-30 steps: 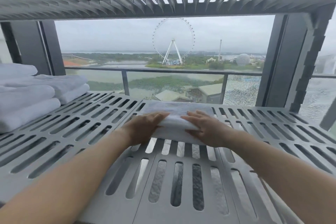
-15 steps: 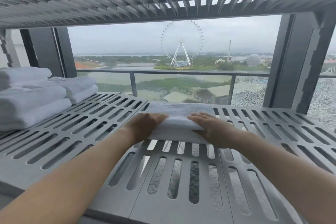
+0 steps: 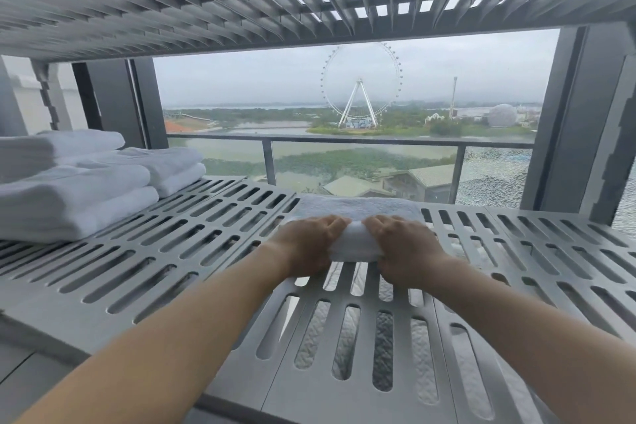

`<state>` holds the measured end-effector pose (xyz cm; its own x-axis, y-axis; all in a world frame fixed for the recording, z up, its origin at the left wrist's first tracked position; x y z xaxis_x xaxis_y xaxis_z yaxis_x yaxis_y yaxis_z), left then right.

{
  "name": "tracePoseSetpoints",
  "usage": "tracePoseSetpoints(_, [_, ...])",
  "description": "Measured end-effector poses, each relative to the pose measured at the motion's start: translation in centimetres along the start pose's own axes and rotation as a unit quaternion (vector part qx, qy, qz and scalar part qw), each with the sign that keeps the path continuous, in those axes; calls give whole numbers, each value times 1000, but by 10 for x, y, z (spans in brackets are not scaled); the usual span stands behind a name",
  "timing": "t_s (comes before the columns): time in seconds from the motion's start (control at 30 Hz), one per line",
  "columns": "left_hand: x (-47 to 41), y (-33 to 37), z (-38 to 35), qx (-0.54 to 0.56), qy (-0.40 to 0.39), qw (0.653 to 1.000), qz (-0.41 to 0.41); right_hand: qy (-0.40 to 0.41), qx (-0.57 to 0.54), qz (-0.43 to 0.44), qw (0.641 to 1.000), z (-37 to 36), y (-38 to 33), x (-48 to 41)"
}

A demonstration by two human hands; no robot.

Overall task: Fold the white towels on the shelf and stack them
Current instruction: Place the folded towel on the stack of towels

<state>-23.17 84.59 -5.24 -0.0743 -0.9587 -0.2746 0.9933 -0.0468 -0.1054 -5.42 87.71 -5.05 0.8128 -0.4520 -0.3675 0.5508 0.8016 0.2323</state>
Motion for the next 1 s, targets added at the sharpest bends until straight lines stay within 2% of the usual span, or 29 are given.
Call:
tracePoseSetpoints(0.07, [5,2,-1,3,28,1000,-2,28,-3,-6,1000,0,2,2])
tracePoseSetpoints(0.17, [16,2,-3,-15,123,992,-20,62,-28,-12,998,6,7,7])
tracePoseSetpoints(0.33, [21,15,-2,-50,146,984,89,87,-54,-4,995,14,6,15])
tracePoseSetpoints(0.4, [23,20,4,-44,186,976,109,84,-35,3,996,8,-3,20])
tracePoseSetpoints(0.57, [32,31,16,-56,251,962,88,52,43,-32,997,4,-8,23])
tracePoseSetpoints(0.63, [38,33,17,-54,241,965,91,61,46,-25,997,10,-5,22])
tracePoseSetpoints(0.8, [48,32,10,-66,149,974,154,84,50,4,995,10,-6,18])
tracePoseSetpoints(1.0, [54,26,33,-94,201,958,179,121,31,15,992,15,-8,10])
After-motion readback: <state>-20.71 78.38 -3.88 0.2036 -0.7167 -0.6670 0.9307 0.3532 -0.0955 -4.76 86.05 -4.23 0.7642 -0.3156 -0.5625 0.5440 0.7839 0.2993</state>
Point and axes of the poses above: each hand's wrist, its own x-axis away from the middle knuckle, its own z-axis out of the back of the hand, y = z × x, the point moved 1 cm from there along -x, towards the middle knuckle, and after that the axes turned 15 degrees about z, right-handed, at the moved point
